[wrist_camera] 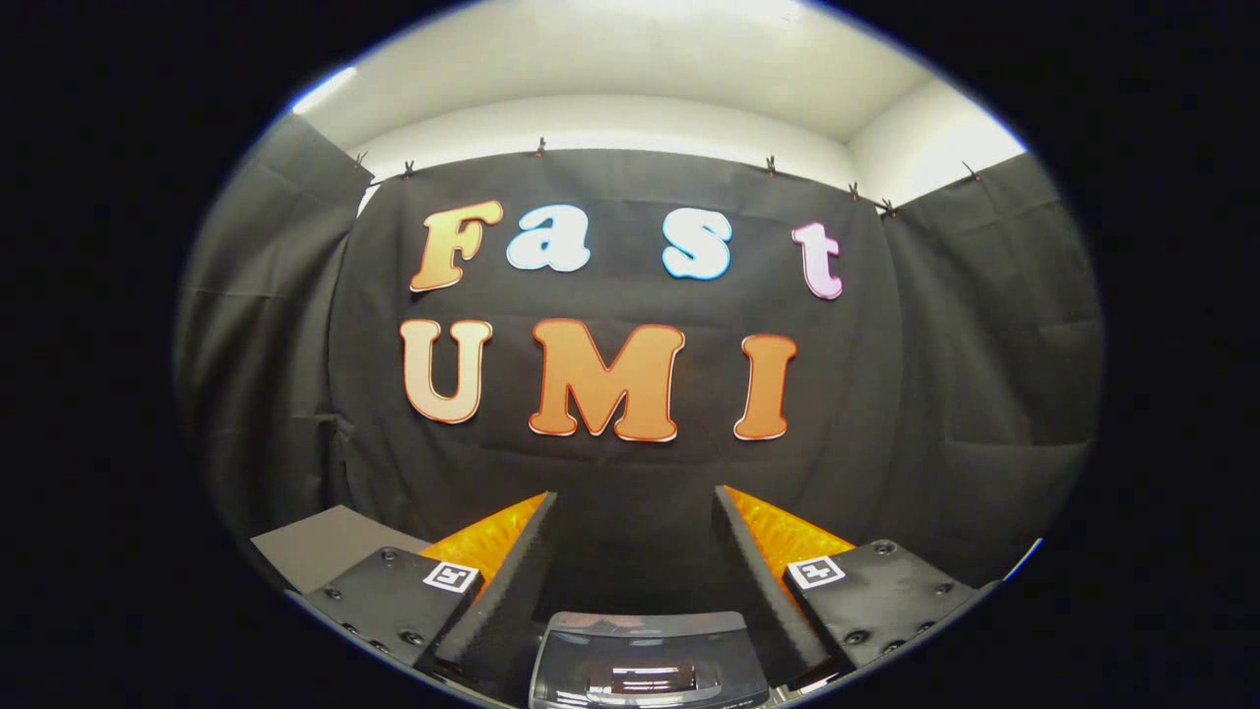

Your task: Put the clothes into the washing machine and then close the washing machine lid.

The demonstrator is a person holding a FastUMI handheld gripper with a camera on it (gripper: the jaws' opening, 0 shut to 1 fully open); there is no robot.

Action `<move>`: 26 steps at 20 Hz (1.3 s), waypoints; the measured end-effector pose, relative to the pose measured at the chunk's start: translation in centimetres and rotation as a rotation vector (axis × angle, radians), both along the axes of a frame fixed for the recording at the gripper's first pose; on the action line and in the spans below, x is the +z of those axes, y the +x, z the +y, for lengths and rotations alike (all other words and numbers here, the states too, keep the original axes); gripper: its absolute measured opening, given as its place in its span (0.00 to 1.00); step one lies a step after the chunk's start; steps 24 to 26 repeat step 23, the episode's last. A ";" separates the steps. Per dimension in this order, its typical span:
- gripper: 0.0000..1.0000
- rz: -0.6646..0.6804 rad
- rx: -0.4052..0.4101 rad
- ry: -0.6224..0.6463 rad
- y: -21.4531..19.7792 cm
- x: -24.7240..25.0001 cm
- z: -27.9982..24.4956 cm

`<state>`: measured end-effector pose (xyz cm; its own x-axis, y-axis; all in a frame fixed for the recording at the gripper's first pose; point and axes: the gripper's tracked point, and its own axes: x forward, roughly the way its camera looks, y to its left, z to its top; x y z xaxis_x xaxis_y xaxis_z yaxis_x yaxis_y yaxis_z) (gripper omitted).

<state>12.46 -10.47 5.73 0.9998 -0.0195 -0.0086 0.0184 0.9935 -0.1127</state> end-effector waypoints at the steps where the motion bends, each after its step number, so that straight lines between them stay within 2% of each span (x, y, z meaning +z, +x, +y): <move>1: 0.98 -0.006 0.000 0.008 -0.5 0.5 0.5; 12: 0.98 -0.017 -0.048 0.043 -1.6 0.7 0.3; 26: 0.98 -0.026 -0.063 0.059 -2.2 1.0 -0.1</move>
